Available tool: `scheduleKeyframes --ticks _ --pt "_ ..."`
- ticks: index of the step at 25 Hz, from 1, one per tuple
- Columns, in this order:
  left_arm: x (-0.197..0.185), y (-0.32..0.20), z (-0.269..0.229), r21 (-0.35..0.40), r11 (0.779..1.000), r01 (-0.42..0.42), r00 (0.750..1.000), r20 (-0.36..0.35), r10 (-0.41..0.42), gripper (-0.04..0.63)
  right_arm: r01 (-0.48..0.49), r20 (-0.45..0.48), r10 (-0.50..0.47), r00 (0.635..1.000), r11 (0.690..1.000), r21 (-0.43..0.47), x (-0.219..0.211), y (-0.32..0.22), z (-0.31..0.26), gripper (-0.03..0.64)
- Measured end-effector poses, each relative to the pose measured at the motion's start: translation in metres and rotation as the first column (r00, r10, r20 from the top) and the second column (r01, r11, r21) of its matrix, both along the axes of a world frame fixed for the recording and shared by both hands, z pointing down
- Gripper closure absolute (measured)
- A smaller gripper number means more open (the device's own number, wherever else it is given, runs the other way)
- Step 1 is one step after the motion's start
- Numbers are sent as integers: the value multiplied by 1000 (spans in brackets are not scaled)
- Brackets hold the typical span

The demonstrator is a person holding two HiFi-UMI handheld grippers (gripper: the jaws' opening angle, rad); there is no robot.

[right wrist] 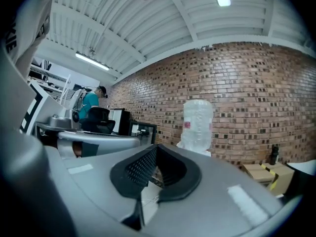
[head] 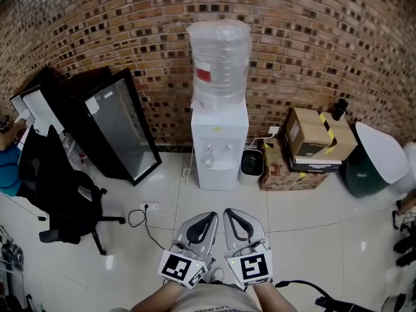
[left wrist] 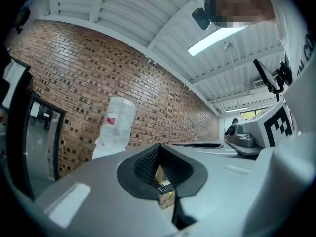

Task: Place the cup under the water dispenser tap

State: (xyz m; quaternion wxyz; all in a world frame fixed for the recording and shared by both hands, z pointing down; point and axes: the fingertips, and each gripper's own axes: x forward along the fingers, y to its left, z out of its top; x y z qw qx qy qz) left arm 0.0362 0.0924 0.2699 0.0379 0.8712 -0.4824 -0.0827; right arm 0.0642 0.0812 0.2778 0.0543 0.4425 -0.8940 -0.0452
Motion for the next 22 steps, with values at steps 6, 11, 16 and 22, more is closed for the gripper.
scheduleKeyframes --ticks 6,11,16,22 --pt "-12 4 -3 6 1000 -5 1000 -5 5 606 -16 1 16 1000 1000 -8 -11 4 0 612" --pt "-20 8 0 -1 1000 -10 1000 -17 10 606 -21 -4 21 1000 1000 -11 -19 8 2 612" --pt "-22 10 -1 7 1000 -20 1000 -20 20 606 -29 -9 29 1000 1000 -9 -23 10 5 612" --pt "-26 8 -2 4 1000 -27 999 -24 27 606 -46 -9 45 999 999 -16 -24 9 3 612"
